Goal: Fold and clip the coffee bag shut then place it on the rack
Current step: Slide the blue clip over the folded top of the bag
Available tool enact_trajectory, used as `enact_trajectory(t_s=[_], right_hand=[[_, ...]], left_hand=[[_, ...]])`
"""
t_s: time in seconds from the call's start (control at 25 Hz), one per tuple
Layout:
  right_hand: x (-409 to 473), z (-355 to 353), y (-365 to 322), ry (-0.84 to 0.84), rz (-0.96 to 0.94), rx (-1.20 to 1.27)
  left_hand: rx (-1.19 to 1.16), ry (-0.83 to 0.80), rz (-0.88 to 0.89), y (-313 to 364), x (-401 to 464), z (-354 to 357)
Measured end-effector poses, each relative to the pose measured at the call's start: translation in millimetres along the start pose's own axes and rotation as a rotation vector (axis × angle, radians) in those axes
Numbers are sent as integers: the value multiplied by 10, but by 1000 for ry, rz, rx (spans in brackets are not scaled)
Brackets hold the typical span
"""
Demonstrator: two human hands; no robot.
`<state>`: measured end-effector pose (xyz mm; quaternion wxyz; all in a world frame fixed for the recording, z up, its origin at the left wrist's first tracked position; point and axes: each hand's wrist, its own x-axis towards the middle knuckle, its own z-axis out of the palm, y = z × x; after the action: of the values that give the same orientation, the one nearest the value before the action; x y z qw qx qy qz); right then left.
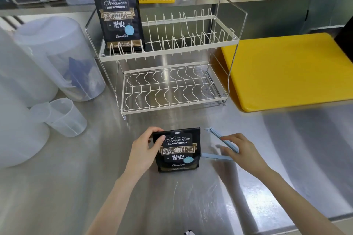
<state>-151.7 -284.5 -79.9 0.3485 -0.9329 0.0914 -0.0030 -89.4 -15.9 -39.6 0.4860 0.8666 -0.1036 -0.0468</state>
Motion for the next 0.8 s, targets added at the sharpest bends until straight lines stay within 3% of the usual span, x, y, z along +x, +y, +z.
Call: enact_trajectory(t_s=[0.16, 0.4, 0.8], right_hand=[[-69, 78, 297, -52, 82, -182], [-115, 166, 353, -101, 116, -247], [-36, 62, 207, 80, 243, 318]], left_hand=[[-29, -3, -20, 22, -10, 17], [-42, -8, -28, 8, -5, 21], [-75, 4, -60, -48, -12, 39]])
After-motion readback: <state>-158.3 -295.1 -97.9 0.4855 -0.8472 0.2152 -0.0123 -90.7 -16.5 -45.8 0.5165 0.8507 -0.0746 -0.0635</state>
